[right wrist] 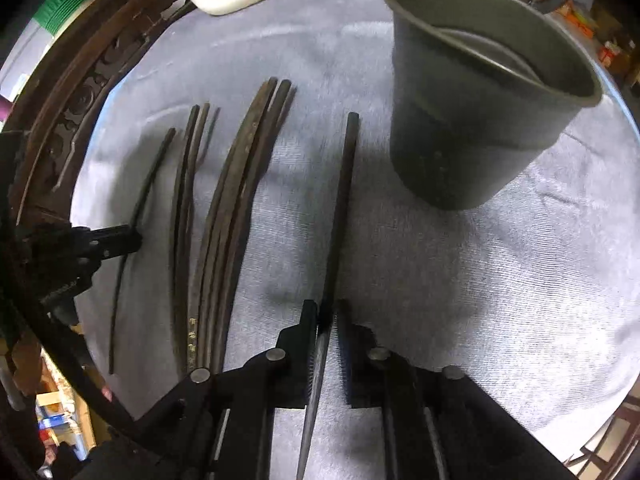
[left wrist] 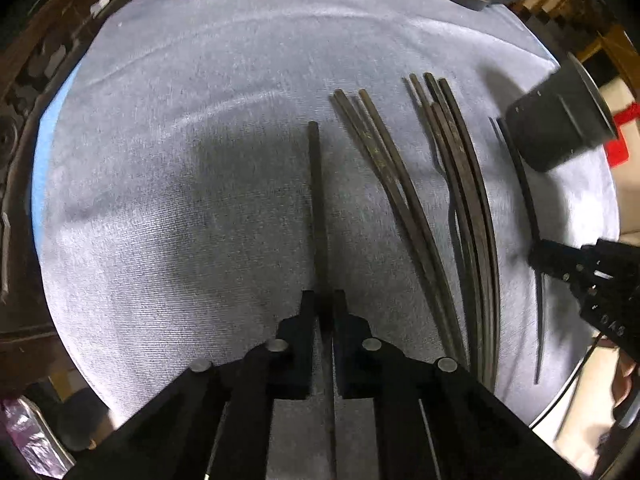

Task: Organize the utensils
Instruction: 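Lower the right tool and grasp one dark chopstick while the left tool grasps another, then lift the held chopsticks upright with both tools toward the grey holder cup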

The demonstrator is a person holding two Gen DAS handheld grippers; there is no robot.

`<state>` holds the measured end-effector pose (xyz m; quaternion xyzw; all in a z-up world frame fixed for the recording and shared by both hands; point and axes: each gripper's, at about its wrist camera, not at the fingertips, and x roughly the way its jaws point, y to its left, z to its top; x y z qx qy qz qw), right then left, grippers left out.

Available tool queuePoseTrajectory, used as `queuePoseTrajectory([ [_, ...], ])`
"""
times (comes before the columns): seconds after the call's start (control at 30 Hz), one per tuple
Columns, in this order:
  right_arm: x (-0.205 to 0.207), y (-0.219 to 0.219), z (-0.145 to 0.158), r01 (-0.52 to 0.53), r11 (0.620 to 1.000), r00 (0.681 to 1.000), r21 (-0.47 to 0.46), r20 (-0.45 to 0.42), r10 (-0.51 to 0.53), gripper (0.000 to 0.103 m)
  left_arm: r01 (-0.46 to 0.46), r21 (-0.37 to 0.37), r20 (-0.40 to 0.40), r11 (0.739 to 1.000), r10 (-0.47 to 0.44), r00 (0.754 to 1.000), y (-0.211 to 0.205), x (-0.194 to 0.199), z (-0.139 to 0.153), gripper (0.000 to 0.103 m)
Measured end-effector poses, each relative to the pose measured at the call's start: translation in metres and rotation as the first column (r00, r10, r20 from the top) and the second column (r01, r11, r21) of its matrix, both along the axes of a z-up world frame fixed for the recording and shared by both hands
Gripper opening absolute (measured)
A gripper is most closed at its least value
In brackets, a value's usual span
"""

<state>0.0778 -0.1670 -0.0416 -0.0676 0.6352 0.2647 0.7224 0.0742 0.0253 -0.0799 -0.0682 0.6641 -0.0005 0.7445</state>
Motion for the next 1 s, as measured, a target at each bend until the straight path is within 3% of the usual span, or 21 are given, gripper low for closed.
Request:
queuePoseTrajectory([
  [0.07, 0.005, 0.001, 0.000, 0.014, 1.000, 1.000, -0.013, -0.005, -0.014, 0.015, -0.006, -0.009, -0.006, 1.000, 0.006, 1.000, 0.004, 0.007, 0.002, 0.015],
  [0.13, 0.014, 0.009, 0.002, 0.045, 0.999, 0.999, -0.025, 0.012, -0.045, 0.017, -0.018, -0.009, 0.004, 1.000, 0.018, 1.000, 0.007, 0.014, 0.006, 0.033],
  [0.2, 0.021, 0.015, 0.003, 0.074, 0.997, 0.997, -0.021, 0.016, -0.073, 0.026, -0.028, 0.003, 0.017, 1.000, 0.028, 0.999, 0.010, 0.022, 0.007, 0.034],
  [0.27, 0.025, 0.019, 0.001, 0.094, 0.995, 0.995, -0.030, 0.034, -0.093, 0.029, -0.014, 0.024, 0.028, 1.000, 0.013, 1.000, 0.010, 0.027, 0.006, 0.029],
  [0.3, 0.025, 0.021, 0.001, 0.088, 0.995, 0.996, -0.042, 0.039, -0.086, 0.030, -0.004, 0.026, 0.030, 1.000, 0.003, 1.000, 0.011, 0.027, 0.007, 0.007],
  [0.37, 0.023, 0.028, 0.003, 0.051, 0.996, 0.998, -0.068, 0.045, -0.048, 0.026, 0.009, 0.009, 0.025, 1.000, -0.009, 1.000, 0.014, 0.030, 0.009, 0.006],
  [0.4, 0.022, 0.032, 0.003, 0.027, 0.996, 0.999, -0.085, 0.046, -0.023, 0.016, 0.011, -0.002, 0.023, 1.000, -0.010, 1.000, 0.018, 0.030, 0.010, 0.006],
  [0.47, 0.019, 0.035, 0.004, -0.006, 0.992, 0.999, -0.124, 0.044, 0.011, 0.010, 0.013, -0.014, 0.011, 1.000, -0.012, 1.000, 0.026, 0.021, 0.009, 0.006],
  [0.63, 0.025, 0.030, 0.004, -0.039, 0.987, 0.999, -0.155, -0.022, 0.036, 0.012, 0.001, -0.056, -0.063, 0.998, -0.004, 0.998, 0.050, 0.023, 0.015, 0.006],
  [0.73, 0.042, 0.031, 0.003, -0.029, 0.985, 0.999, -0.168, -0.026, 0.025, 0.014, 0.010, -0.045, -0.085, 0.999, -0.014, 0.996, 0.053, 0.049, 0.014, 0.007],
  [0.83, 0.050, 0.039, 0.003, -0.029, 0.986, 1.000, -0.162, -0.015, 0.027, 0.014, 0.011, -0.028, -0.061, 1.000, -0.013, 0.998, 0.056, 0.053, 0.019, 0.007],
  [0.9, 0.052, 0.039, 0.004, -0.033, 0.986, 0.999, -0.163, 0.002, 0.033, 0.009, 0.015, -0.020, -0.036, 1.000, -0.016, 0.999, 0.059, 0.051, 0.020, 0.006],
  [1.0, 0.040, 0.035, 0.005, -0.020, 0.992, 1.000, -0.123, 0.017, 0.022, 0.007, -0.011, -0.075, -0.018, 0.997, 0.010, 1.000, 0.065, 0.042, 0.019, 0.006],
])
